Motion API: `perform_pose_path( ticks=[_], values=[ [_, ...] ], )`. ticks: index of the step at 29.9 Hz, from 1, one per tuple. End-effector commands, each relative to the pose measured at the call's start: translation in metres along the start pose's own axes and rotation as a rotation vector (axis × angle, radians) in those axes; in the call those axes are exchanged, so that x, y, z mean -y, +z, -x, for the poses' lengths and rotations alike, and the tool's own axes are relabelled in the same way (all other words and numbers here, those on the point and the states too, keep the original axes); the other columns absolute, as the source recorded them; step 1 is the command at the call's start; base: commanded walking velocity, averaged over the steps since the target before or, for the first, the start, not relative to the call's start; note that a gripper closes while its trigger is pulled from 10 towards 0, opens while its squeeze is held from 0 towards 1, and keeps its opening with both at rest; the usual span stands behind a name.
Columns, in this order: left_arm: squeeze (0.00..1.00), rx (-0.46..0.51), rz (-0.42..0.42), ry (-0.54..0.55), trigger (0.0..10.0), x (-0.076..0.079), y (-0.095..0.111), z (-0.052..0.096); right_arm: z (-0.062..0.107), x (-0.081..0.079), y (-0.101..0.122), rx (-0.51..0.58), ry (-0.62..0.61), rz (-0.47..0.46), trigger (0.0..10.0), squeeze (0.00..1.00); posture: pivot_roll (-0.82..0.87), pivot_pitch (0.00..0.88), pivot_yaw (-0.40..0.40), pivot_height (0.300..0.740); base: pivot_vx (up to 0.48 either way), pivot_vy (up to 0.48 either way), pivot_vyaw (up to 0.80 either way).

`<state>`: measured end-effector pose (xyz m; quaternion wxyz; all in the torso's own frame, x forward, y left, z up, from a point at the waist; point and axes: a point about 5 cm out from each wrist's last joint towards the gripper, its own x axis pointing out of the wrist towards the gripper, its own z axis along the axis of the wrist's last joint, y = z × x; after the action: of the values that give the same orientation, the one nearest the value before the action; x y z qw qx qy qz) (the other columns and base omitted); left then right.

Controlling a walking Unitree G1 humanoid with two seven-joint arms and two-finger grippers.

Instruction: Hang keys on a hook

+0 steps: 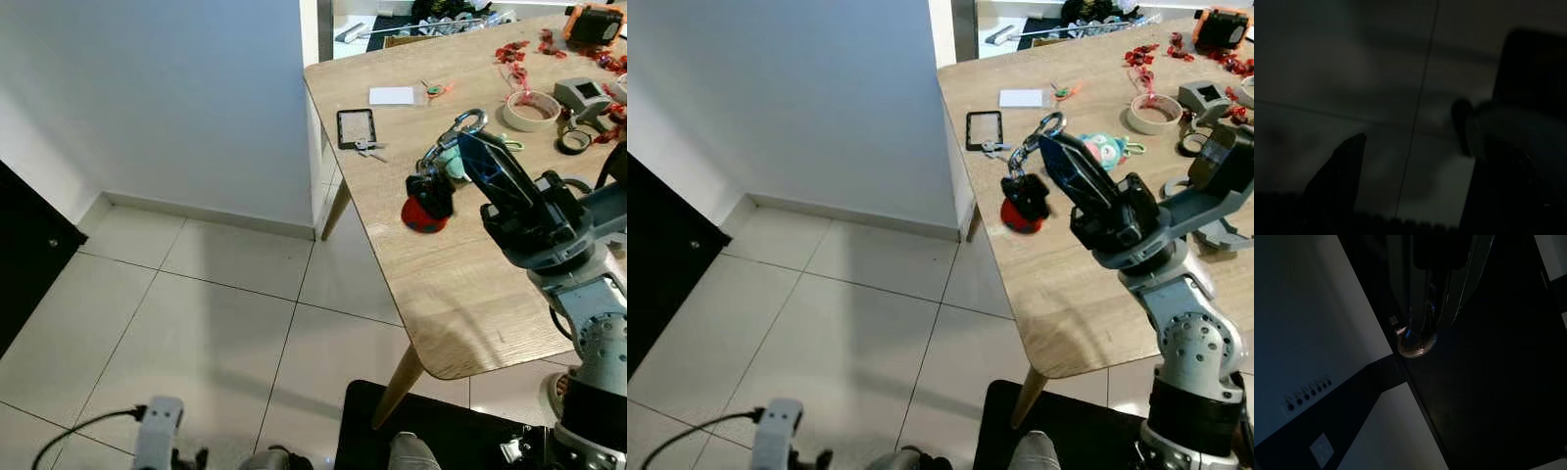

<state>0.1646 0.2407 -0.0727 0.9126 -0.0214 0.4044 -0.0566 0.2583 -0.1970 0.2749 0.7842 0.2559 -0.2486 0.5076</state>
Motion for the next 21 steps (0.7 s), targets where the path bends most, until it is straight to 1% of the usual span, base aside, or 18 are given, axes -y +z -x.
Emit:
perform_pose_path(
  ticks=[1,2,3,5,6,7,10,11,12,13,14,15,16,17,19,20,21],
  values=[
    [0.00,0.029,0.029,0.015,10.0,-0.016,0.003,0.007,-0.001,-0.005,0.000,-0.008,0.037,-0.005,10.0,0.00,-0.11,0.171,0.103,0.740,0.000,0.000,0.00],
    [0.00,0.046,0.035,0.011,10.0,-0.018,0.006,0.007,0.000,-0.005,0.000,-0.011,0.036,-0.004,10.0,0.00,-0.11,0.171,0.103,0.740,0.000,0.000,0.00],
    [0.00,0.106,0.047,-0.025,10.0,-0.021,0.020,0.007,0.000,-0.005,0.000,-0.019,0.037,-0.006,10.0,0.00,-0.10,0.168,0.098,0.740,0.000,0.000,0.00],
    [0.00,0.195,0.060,-0.093,10.0,-0.025,0.041,0.007,0.001,-0.004,0.000,-0.026,0.041,-0.011,10.0,0.00,-0.10,0.168,0.098,0.740,0.000,0.000,0.00],
    [0.00,0.226,0.063,-0.120,10.0,-0.026,0.048,0.007,0.001,-0.004,0.000,-0.028,0.043,-0.013,10.0,0.00,-0.10,0.168,0.098,0.740,0.000,0.000,0.00],
    [0.00,0.237,0.065,-0.132,10.0,-0.027,0.051,0.007,0.001,-0.004,0.001,-0.028,0.044,-0.014,10.0,0.00,-0.10,0.168,0.098,0.740,0.000,0.000,0.00],
    [0.00,0.382,0.056,-0.319,10.0,-0.028,0.087,0.012,0.002,-0.004,0.002,-0.044,0.052,-0.017,10.0,0.00,-0.10,0.165,0.093,0.740,0.000,0.000,0.00],
    [0.00,0.408,0.051,-0.354,10.0,-0.029,0.094,0.014,0.003,-0.004,0.002,-0.047,0.054,-0.017,10.0,0.00,-0.10,0.165,0.093,0.740,0.000,0.000,0.00],
    [0.00,0.408,0.051,-0.354,10.0,-0.029,0.094,0.014,0.003,-0.004,0.002,-0.047,0.054,-0.017,10.0,0.00,-0.10,0.165,0.093,0.740,0.000,0.000,0.00],
    [0.00,0.478,0.029,-0.459,10.0,-0.029,0.116,0.020,0.004,-0.005,0.003,-0.069,0.070,-0.021,10.0,0.00,-0.11,0.165,0.094,0.740,0.000,0.000,0.00],
    [0.00,0.506,0.018,-0.502,10.0,-0.028,0.125,0.023,0.004,-0.006,0.003,-0.079,0.077,-0.023,10.0,0.00,-0.11,0.167,0.096,0.740,0.000,0.000,0.00],
    [0.00,0.506,0.018,-0.502,10.0,-0.028,0.125,0.023,0.004,-0.006,0.003,-0.079,0.077,-0.023,10.0,0.00,-0.11,0.167,0.096,0.740,0.000,0.000,0.00],
    [0.00,0.523,0.010,-0.528,10.0,-0.028,0.131,0.025,0.005,-0.006,0.004,-0.086,0.082,-0.025,10.0,0.00,-0.11,0.167,0.096,0.740,0.000,0.000,0.00],
    [0.00,0.546,0.003,-0.572,10.0,-0.026,0.138,0.028,0.005,-0.006,0.004,-0.098,0.085,-0.024,10.0,0.00,-0.10,0.169,0.096,0.740,0.000,0.000,0.00],
    [0.00,0.618,-0.037,-0.696,10.0,-0.017,0.161,0.039,0.007,-0.005,0.002,-0.128,0.086,-0.022,10.0,0.00,-0.10,0.169,0.096,0.740,0.000,0.000,0.00],
    [0.00,0.618,-0.037,-0.696,10.0,-0.017,0.161,0.039,0.007,-0.005,0.002,-0.128,0.086,-0.022,10.0,0.00,-0.10,0.169,0.096,0.740,0.000,0.000,0.00],
    [0.00,0.649,-0.060,-0.759,10.0,-0.012,0.170,0.045,0.007,-0.005,0.001,-0.142,0.086,-0.022,10.0,0.00,-0.11,0.170,0.096,0.740,0.000,0.000,0.00]
  ],
)
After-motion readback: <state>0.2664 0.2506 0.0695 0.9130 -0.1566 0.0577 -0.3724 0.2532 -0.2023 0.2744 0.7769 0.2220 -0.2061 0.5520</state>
